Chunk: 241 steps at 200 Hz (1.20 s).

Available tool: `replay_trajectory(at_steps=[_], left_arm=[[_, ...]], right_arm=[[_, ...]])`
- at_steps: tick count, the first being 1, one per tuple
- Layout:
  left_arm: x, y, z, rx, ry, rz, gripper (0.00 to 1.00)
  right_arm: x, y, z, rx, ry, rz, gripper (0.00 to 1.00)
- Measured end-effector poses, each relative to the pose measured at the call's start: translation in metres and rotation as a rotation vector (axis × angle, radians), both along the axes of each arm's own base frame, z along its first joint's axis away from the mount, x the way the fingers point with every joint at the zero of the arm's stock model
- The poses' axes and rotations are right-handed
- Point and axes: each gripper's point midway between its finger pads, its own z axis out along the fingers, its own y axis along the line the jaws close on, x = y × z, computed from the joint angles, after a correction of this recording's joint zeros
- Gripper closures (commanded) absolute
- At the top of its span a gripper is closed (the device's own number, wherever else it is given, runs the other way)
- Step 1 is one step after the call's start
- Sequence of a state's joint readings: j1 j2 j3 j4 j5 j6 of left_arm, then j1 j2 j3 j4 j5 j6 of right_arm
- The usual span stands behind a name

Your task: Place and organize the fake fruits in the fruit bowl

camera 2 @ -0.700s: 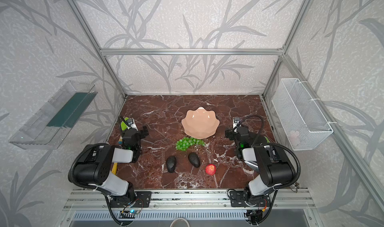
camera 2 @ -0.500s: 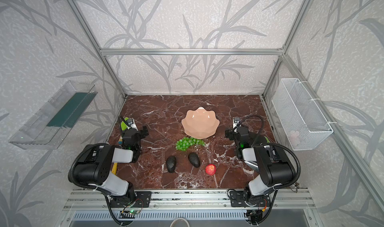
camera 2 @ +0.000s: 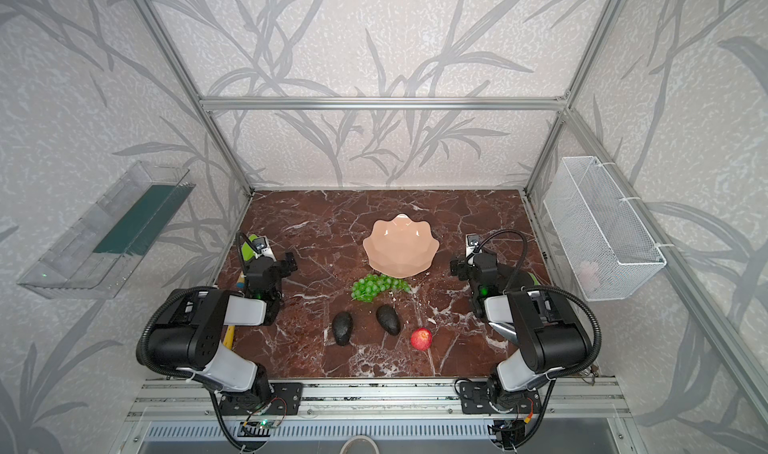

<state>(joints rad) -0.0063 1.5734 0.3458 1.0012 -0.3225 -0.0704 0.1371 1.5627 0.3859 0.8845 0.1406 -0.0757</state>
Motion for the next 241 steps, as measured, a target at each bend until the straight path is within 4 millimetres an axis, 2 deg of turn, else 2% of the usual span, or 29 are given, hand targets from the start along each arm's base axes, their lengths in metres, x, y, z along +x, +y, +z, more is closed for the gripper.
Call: replay_trajectory(at_steps=[85,109,122,131,151,158,165,178,197,215,223,241], left_arm=[[0.000,0.000,0.000,0.000,0.000,0.002,0.01],[-0.004,0.001,0.008,0.002,-0.014,0.009,0.01],[-0.008,-0.001,0.022,0.007,-0.025,0.008,0.01],[-0.012,-0.001,0.037,0.001,-0.042,0.018,0.01],[-0.014,0.000,0.092,-0.076,-0.152,0.049,0.01],[-0.015,0.000,0.114,-0.122,-0.216,0.057,0.01],[-0.018,0.000,0.134,-0.166,-0.279,0.059,0.01],[-0.026,-0.003,0.155,-0.231,-0.354,0.047,0.01],[-0.031,-0.006,0.157,-0.299,-0.331,0.043,0.03],[-0.028,-0.011,0.155,-0.343,-0.262,0.035,0.04],[-0.027,-0.013,0.155,-0.357,-0.242,0.034,0.04],[-0.027,-0.015,0.152,-0.384,-0.206,0.032,0.04]], right_arm=[[0.000,0.000,0.000,0.000,-0.001,-0.001,0.01],[-0.003,-0.007,0.008,-0.010,0.037,-0.044,0.01],[0.000,-0.011,0.034,0.017,0.050,-0.083,0.01],[0.007,-0.010,0.069,0.071,0.015,-0.103,0.01],[0.010,-0.004,0.149,0.227,-0.117,-0.100,0.01],[0.006,0.000,0.166,0.268,-0.153,-0.077,0.01],[0.001,0.005,0.173,0.310,-0.159,-0.050,0.04],[-0.007,0.017,0.165,0.354,-0.098,0.003,0.07],[-0.026,0.042,0.125,0.385,0.109,0.057,0.08],[-0.059,0.081,0.093,0.355,0.312,0.137,0.08],[-0.076,0.100,0.084,0.331,0.381,0.183,0.08],[-0.116,0.129,0.067,0.297,0.512,0.255,0.08]])
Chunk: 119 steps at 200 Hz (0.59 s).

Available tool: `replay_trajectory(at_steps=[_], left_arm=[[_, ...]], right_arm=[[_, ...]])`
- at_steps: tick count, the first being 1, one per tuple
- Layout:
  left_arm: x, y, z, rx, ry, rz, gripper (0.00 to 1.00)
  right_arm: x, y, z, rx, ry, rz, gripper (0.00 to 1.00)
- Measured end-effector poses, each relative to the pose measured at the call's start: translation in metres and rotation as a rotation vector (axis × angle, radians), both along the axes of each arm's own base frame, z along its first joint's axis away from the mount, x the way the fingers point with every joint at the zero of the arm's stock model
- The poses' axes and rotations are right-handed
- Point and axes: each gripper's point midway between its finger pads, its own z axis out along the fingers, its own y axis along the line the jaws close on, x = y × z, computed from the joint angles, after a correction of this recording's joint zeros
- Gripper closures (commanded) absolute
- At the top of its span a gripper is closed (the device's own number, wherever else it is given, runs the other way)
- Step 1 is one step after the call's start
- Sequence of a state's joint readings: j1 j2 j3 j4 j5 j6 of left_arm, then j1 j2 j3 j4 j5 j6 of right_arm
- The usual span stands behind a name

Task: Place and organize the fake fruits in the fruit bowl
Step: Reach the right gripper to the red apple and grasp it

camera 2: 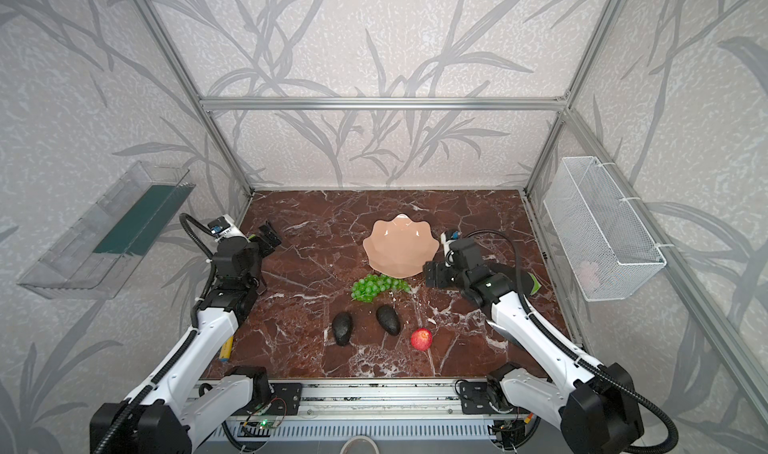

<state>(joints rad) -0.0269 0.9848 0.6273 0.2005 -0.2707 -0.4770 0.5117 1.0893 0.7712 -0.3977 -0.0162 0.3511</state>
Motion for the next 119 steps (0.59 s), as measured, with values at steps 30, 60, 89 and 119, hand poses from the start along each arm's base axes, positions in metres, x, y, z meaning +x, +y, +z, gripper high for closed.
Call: replay_trajectory(at_steps=[30,60,89,119], left_arm=[[-0.003,-0.005,-0.015,-0.029,0.057,-0.022,0.04],[-0.003,-0.007,-0.019,-0.046,0.069,-0.031,0.04],[-0.003,-0.009,-0.020,-0.057,0.072,-0.042,0.04],[-0.003,-0.011,-0.022,-0.063,0.079,-0.049,0.04]], right_arm=[[-0.054,0.017,-0.030,-0.032,0.154,0.042,0.09],[-0.097,0.020,-0.068,-0.069,0.295,0.036,0.08],[-0.117,0.028,-0.084,-0.091,0.355,0.030,0.10],[-0.123,0.035,-0.099,-0.104,0.392,0.005,0.17]])
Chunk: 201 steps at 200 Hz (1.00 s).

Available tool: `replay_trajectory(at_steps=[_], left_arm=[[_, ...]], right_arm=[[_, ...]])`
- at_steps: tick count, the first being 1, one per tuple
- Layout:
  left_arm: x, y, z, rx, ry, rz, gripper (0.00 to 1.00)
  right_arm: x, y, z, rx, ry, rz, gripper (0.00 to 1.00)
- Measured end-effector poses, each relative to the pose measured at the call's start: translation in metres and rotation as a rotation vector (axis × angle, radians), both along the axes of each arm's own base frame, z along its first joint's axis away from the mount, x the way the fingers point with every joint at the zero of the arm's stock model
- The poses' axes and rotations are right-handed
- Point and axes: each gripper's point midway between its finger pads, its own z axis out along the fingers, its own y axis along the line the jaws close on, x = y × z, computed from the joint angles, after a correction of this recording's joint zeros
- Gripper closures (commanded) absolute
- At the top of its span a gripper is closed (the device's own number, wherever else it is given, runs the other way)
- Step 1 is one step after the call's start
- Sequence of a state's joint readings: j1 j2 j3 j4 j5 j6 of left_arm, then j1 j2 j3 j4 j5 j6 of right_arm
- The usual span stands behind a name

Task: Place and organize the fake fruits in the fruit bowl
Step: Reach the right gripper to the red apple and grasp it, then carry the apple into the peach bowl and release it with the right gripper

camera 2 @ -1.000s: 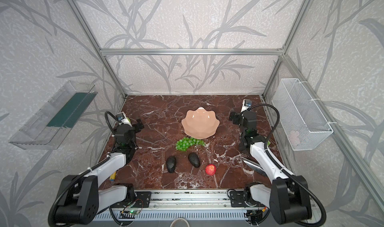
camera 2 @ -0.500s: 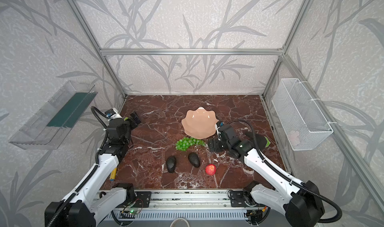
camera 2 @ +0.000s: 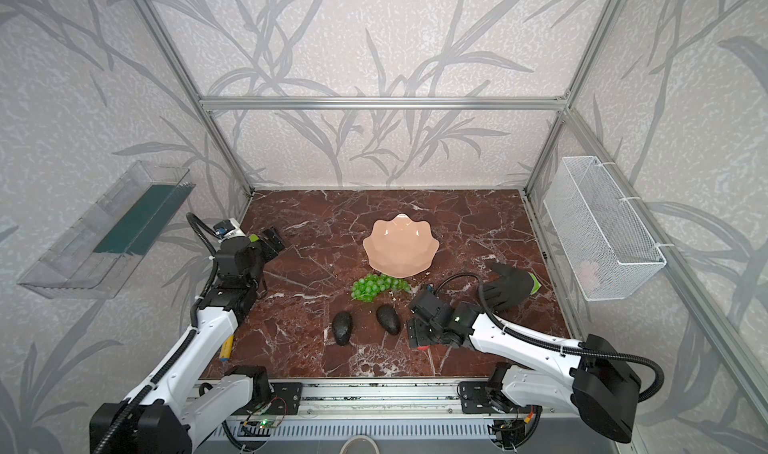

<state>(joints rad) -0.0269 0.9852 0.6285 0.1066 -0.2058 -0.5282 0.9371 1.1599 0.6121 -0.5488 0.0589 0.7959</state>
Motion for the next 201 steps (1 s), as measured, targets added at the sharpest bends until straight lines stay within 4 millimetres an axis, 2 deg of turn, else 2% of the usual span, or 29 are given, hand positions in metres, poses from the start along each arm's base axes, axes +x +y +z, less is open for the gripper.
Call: replay_trajectory(at_steps=[35,57,72,92,110,125,141,159,179,201], left_arm=[[-0.001,0.000,-0.002,0.000,0.010,0.000,0.04],[-0.001,0.000,-0.002,-0.002,0.010,0.001,0.04],[-0.001,0.000,-0.002,-0.004,0.009,0.002,0.04],[-0.001,0.000,-0.002,-0.005,0.009,0.003,0.04],[-0.002,0.000,-0.004,-0.005,0.015,0.004,0.04],[-0.002,0.001,-0.005,-0.007,0.021,0.006,0.04],[-0.003,0.001,-0.006,-0.012,0.025,0.010,0.04],[-0.004,0.001,-0.008,-0.019,0.030,0.012,0.04],[-0.006,0.001,-0.011,-0.025,0.044,0.014,0.04],[-0.011,0.001,-0.015,-0.031,0.067,0.015,0.04]], right_arm=[[-0.002,0.004,-0.014,-0.026,0.027,-0.023,0.33],[-0.003,0.006,-0.015,-0.028,0.022,-0.030,0.48],[-0.001,0.004,-0.013,-0.032,0.009,-0.037,0.52],[0.001,-0.005,-0.003,-0.059,-0.026,-0.042,0.52],[0.013,-0.009,0.025,-0.072,-0.114,-0.036,0.53],[0.031,-0.008,0.061,-0.054,-0.209,-0.036,0.53],[0.058,-0.006,0.103,-0.023,-0.318,-0.045,0.53],[0.091,-0.008,0.137,-0.017,-0.408,-0.065,0.53],[0.131,-0.005,0.153,-0.042,-0.458,-0.068,0.53],[0.177,0.006,0.148,-0.090,-0.461,-0.036,0.53]])
